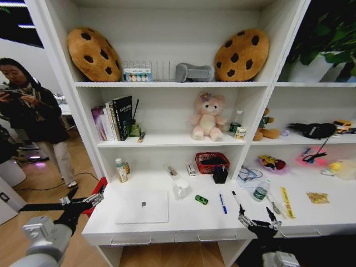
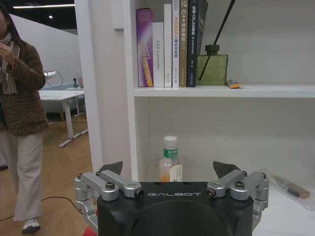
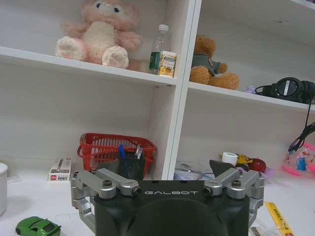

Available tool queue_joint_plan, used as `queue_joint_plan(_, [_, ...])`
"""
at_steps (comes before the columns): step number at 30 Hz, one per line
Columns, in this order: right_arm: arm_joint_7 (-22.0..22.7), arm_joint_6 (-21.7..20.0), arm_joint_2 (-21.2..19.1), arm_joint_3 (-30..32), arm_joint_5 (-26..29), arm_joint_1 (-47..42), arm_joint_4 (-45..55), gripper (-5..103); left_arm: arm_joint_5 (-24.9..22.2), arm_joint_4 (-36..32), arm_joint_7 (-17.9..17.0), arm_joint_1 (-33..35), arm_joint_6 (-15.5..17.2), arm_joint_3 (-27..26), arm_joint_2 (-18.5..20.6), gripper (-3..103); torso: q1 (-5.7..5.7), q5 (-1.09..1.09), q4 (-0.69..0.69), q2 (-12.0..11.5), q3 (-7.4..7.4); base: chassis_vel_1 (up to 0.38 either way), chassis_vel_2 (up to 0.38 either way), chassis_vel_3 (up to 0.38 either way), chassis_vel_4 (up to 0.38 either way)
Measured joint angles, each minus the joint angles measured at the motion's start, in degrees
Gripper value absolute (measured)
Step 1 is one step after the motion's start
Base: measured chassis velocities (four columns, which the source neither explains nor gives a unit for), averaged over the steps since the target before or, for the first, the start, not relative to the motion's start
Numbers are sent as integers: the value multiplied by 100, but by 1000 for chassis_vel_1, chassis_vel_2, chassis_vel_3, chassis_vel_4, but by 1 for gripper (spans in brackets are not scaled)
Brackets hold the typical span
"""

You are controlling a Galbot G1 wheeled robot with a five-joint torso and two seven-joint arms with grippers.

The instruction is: Organize the objects on the table.

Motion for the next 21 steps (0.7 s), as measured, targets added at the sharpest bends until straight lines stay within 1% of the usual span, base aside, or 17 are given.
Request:
queue_joint_plan(8, [-35,100,58,-28,-71,-31,1,100,266,29,128,46,-10,-21,3,100,0,0,0,0,0,0,0,0,0])
queue_joint_plan(12, [-41,142,69,-29,-79,-43,6,100,281,33,133,47,-8,-13,6,100,0,0,0,0,0,0,0,0,0])
queue_joint_plan(15, [-130,320,75,-2,-78,-25,-22,100,285,39,136,42,-8,-7,10,100,0,0,0,0,0,0,0,0,0])
queue_joint_plan(16, [-130,320,75,-2,-78,-25,-22,100,285,39,136,42,-8,-7,10,100,0,0,0,0,0,0,0,0,0])
queue_joint_plan(18, [-337,415,-4,-10,-37,-33,-54,100,285,41,138,39,-8,-4,12,100,0,0,0,0,0,0,0,0,0])
queue_joint_plan(19, [-337,415,-4,-10,-37,-33,-54,100,285,41,138,39,-8,-4,12,100,0,0,0,0,0,0,0,0,0])
queue_joint_plan(21, [-750,540,-265,-19,35,-40,-89,100,286,44,139,37,-8,-2,14,100,0,1,0,0,0,0,0,0,0])
